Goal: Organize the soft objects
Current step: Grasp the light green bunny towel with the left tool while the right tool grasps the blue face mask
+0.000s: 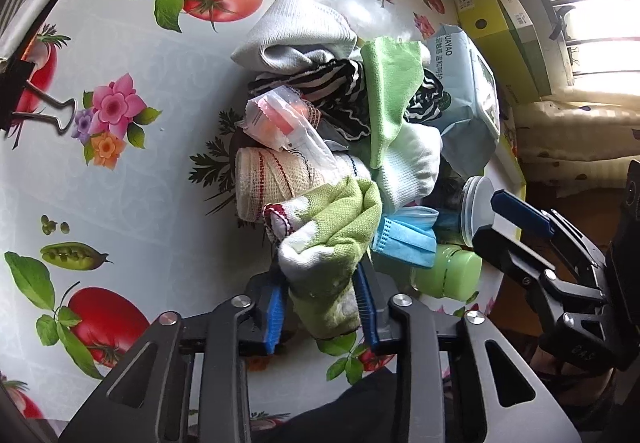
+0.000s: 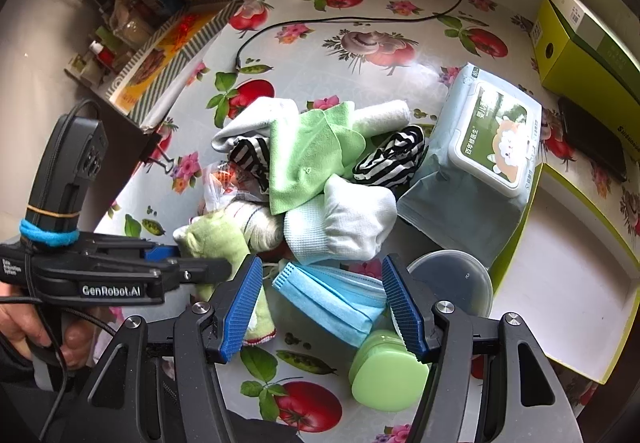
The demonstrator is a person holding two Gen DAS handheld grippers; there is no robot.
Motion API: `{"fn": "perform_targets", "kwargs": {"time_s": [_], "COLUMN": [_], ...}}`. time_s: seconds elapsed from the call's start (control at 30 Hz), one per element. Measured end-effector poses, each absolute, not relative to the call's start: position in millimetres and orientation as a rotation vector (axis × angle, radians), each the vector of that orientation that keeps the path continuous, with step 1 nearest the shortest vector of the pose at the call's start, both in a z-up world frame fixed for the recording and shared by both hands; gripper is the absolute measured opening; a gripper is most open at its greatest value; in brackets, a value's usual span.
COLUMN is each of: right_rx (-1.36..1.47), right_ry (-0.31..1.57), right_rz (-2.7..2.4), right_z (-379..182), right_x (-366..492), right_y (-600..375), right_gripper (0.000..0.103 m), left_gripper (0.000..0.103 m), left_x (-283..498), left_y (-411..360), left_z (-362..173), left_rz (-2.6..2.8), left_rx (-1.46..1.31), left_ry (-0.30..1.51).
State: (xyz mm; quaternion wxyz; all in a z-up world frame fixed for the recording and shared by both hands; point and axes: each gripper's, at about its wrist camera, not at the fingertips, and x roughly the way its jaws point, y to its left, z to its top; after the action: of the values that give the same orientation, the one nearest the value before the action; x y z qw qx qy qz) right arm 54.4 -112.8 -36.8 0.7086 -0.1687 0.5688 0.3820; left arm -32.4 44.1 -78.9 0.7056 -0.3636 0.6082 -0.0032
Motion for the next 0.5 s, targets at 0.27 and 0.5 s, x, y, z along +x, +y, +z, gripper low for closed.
{"fn": "perform_targets", "kwargs": {"time_s": [0.27,0.5], "right_rx": [-0.647,-0.966], "right_ry": [1.251,1.213], "right_rz": [0.948,1.028], "right_z": [-55.3,-87.9], "right_x": [35.9,11.4], "right_y": [-100.4,-82.4], "right_gripper": [0.063,0.049], "left_gripper": [0.022,0.022], "left_x": [-35.6,-42.4], "left_y": [66.5,77.9], "left_z": [-52.7,-42.9], "left_rz": [0.047,0.070], "left_rx": [-0.767,-0.771], "left_ry": [1.266,1.228]}}
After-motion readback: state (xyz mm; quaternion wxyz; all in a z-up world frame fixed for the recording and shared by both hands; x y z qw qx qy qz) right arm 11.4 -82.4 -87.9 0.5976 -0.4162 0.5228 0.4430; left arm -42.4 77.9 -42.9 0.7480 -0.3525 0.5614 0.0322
